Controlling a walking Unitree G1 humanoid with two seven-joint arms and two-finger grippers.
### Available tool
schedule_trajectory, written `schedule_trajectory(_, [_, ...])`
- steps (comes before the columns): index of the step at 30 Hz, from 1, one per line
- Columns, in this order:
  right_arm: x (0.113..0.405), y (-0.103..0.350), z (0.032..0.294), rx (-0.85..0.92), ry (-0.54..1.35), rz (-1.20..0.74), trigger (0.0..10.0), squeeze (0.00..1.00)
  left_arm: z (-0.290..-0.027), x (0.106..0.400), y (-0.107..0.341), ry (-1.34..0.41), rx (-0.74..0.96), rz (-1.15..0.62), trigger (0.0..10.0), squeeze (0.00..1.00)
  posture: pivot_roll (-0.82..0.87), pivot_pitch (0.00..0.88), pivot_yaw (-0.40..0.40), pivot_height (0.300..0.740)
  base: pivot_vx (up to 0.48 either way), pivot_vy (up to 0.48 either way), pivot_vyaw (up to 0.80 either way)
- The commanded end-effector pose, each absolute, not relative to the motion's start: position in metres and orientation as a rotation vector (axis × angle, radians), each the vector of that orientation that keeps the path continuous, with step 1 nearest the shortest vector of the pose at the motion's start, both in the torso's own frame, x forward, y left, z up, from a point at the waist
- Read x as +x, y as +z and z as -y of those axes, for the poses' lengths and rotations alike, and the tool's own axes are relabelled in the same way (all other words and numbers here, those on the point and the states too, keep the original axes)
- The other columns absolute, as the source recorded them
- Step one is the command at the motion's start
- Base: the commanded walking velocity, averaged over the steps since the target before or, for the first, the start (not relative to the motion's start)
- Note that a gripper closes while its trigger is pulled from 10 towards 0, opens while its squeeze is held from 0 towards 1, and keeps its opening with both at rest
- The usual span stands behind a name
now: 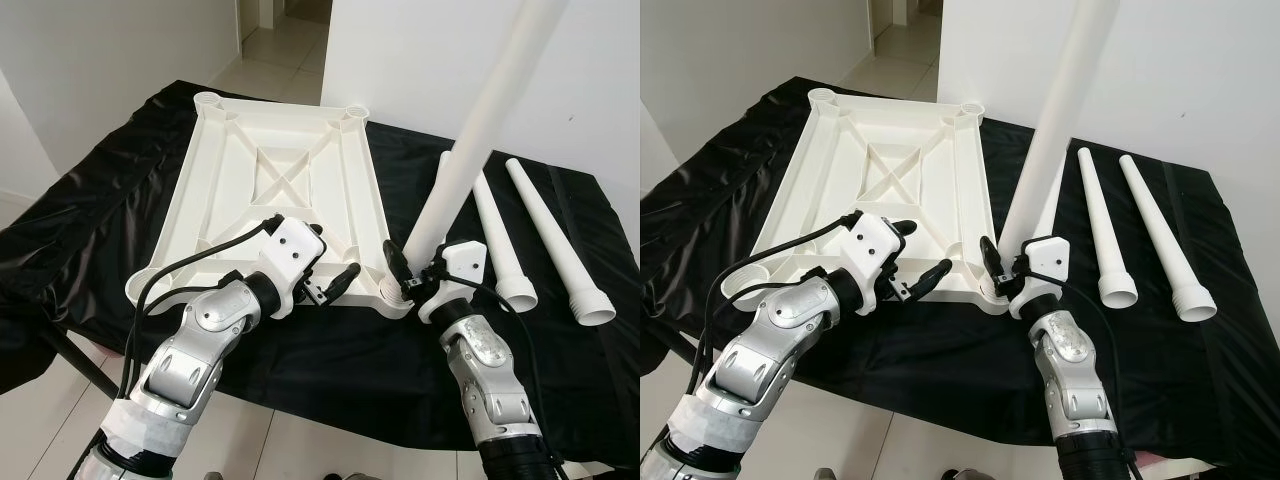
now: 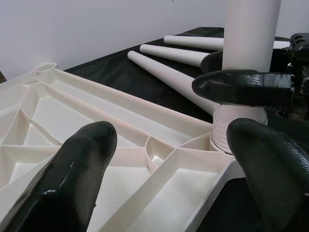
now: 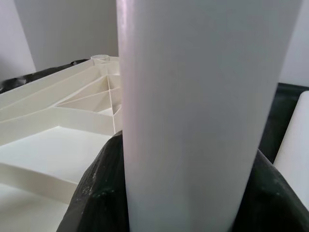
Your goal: Building children table
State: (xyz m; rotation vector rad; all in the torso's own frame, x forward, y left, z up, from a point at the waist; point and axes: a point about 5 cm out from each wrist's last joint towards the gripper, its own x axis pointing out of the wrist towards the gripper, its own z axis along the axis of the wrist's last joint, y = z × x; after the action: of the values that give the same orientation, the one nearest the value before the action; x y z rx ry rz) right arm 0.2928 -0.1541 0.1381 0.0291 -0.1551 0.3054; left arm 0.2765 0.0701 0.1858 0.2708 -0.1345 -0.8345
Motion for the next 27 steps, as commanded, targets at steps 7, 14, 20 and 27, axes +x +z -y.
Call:
schedule_trajectory(7, [0.287,0.089,0.172,0.105,0.213,-0.107,10.0,0.0,-0.07,0.274,0.189,-0.85,0.282,0.14,10.0,0.0,0.06,0.089,-0.044,0.74,0.0,0.0,0.0])
schedule_trajectory(14, [0.285,0.09,0.173,0.104,0.201,-0.08,10.0,0.0,-0.069,0.274,0.19,-0.849,0.282,0.142,10.0,0.0,0.06,0.086,-0.049,0.74,0.0,0.0,0.0])
schedule_trajectory(20, [0.271,0.091,0.172,0.032,0.239,-0.001,10.0,0.0,-0.07,0.274,0.19,-0.843,0.28,0.144,10.0,0.0,0.06,0.085,-0.052,0.74,0.0,0.0,0.0])
schedule_trajectory(27, [0.263,0.093,0.167,-0.073,0.293,0.046,10.0,0.0,-0.07,0.274,0.191,-0.848,0.28,0.145,10.0,0.0,0.05,0.086,-0.044,0.74,0.0,0.0,0.0])
